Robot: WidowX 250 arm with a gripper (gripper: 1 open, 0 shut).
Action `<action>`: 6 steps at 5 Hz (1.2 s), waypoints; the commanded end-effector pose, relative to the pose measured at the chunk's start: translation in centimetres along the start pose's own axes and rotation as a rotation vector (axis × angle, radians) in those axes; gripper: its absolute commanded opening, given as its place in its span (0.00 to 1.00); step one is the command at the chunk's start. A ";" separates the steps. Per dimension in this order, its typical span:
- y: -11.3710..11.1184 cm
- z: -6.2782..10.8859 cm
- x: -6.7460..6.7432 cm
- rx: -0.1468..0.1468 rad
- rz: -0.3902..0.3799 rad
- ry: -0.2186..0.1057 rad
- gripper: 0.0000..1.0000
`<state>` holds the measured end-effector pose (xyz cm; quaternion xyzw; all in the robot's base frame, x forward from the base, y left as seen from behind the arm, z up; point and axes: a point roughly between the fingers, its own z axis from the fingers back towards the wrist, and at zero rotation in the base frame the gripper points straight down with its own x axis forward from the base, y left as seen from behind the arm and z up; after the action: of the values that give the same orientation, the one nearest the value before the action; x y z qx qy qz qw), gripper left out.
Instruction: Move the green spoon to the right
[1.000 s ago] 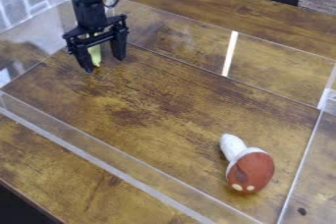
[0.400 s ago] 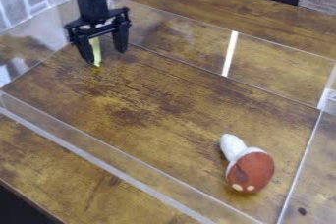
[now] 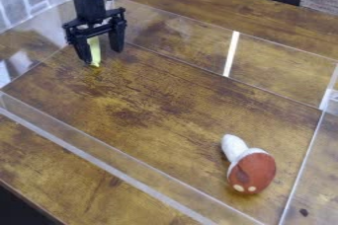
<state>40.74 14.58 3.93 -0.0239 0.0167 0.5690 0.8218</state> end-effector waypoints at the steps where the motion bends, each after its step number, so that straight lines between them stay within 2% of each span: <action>1: -0.7 2.0 1.0 -0.043 -0.054 -0.052 0.00; 2: -1.1 1.5 1.0 -0.038 -0.117 -0.050 0.00; 4: -0.4 0.3 -0.9 -0.028 -0.073 -0.067 0.00; 5: -0.6 -0.1 -0.6 -0.019 -0.110 -0.079 1.00; 6: -0.8 0.1 0.2 -0.011 -0.152 -0.080 0.00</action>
<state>41.26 14.57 2.71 -0.0061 -0.0012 0.5119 0.8590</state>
